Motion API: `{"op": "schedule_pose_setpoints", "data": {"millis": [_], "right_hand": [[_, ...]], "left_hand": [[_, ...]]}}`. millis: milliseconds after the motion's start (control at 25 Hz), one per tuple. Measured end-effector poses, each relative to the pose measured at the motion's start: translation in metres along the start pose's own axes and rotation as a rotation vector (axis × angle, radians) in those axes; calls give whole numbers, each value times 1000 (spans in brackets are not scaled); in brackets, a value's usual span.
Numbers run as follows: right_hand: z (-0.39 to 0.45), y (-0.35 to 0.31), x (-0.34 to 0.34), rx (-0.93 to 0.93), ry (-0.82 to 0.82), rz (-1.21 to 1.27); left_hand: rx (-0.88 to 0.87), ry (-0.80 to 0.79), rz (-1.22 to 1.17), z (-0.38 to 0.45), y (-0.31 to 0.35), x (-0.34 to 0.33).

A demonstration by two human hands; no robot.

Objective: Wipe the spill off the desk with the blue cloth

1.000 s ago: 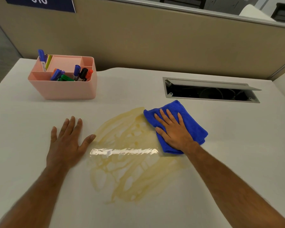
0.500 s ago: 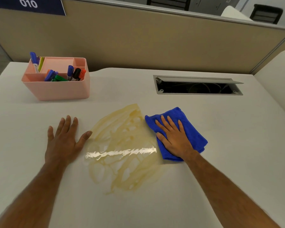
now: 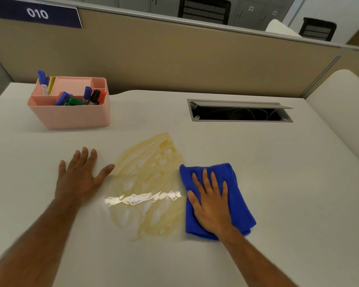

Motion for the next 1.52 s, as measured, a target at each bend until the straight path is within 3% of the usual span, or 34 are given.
{"op": "schedule_pose_setpoints", "data": {"millis": [280, 840, 1040, 1520], "right_hand": [[25, -28, -4, -146, 93, -100], [146, -50, 35, -53, 93, -97], [182, -59, 47, 25, 68, -97], [201, -61, 58, 439, -85, -232]], "left_hand": [[-4, 57, 19, -1, -1, -9], [10, 69, 39, -1, 0, -9], [18, 64, 47, 1, -1, -9], [29, 70, 43, 4, -2, -11]]}}
Point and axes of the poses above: each hand's wrist, its own z-axis towards the middle knuckle, its own x-axis out of the back of the hand, y = z × x, the point moved 2 cm from there along z, towards the middle knuckle, and after that the axes turned 8 degrees about -y, right-handed, at the moved point
